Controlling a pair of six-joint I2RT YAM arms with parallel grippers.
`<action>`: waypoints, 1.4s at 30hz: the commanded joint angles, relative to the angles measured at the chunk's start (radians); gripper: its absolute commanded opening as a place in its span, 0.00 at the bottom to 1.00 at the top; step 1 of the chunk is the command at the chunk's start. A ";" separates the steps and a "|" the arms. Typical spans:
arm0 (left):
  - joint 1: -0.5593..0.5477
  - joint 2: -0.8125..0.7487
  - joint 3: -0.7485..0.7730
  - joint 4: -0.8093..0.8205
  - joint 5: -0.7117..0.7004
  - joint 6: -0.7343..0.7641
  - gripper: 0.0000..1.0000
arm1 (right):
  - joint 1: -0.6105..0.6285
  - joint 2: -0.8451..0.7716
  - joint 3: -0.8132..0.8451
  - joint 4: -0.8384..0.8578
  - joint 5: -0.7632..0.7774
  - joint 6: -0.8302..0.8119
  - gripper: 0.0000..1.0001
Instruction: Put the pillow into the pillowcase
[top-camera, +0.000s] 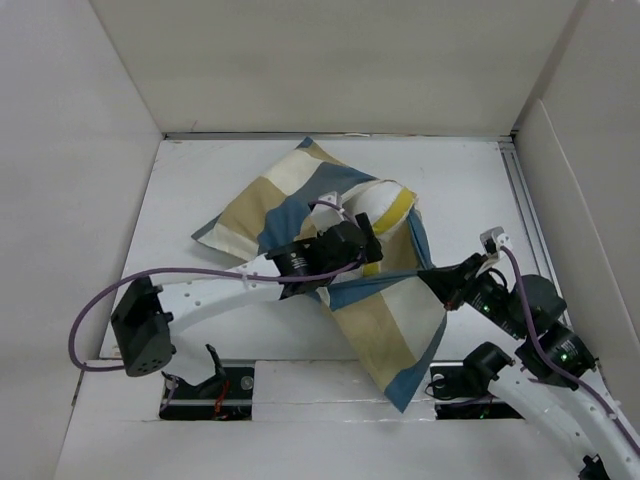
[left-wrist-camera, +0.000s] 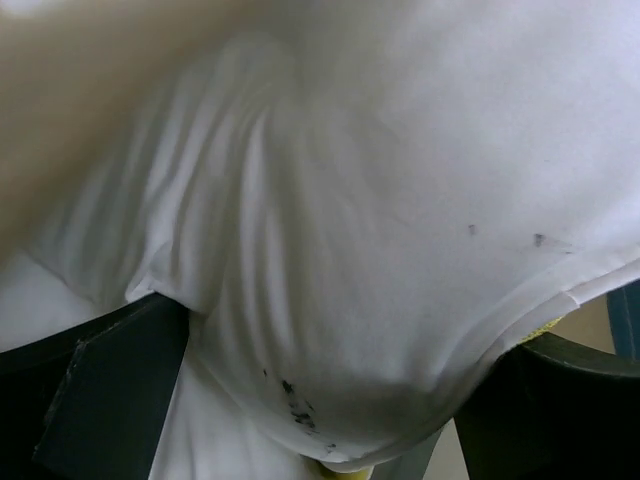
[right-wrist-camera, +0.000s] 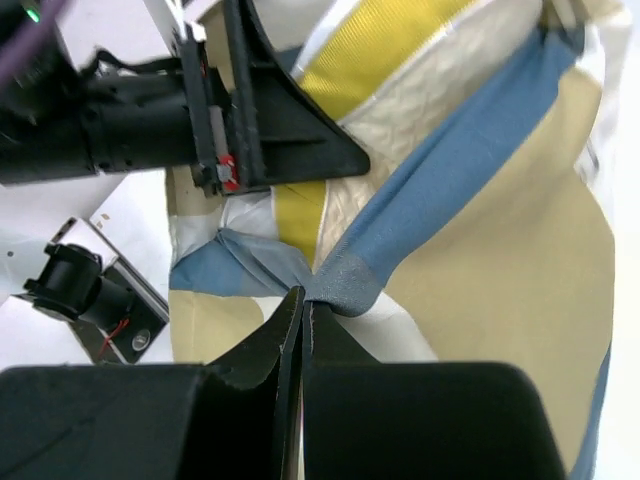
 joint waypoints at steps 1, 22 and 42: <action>0.042 -0.079 0.016 -0.086 -0.041 0.185 0.99 | 0.000 -0.025 -0.005 0.186 -0.026 -0.021 0.00; 0.090 -0.112 -0.001 0.149 0.547 0.446 0.99 | 0.000 0.044 -0.088 0.249 -0.012 -0.001 0.00; 0.090 0.074 -0.133 0.735 0.206 0.370 1.00 | 0.000 0.047 -0.230 0.384 -0.294 0.037 0.00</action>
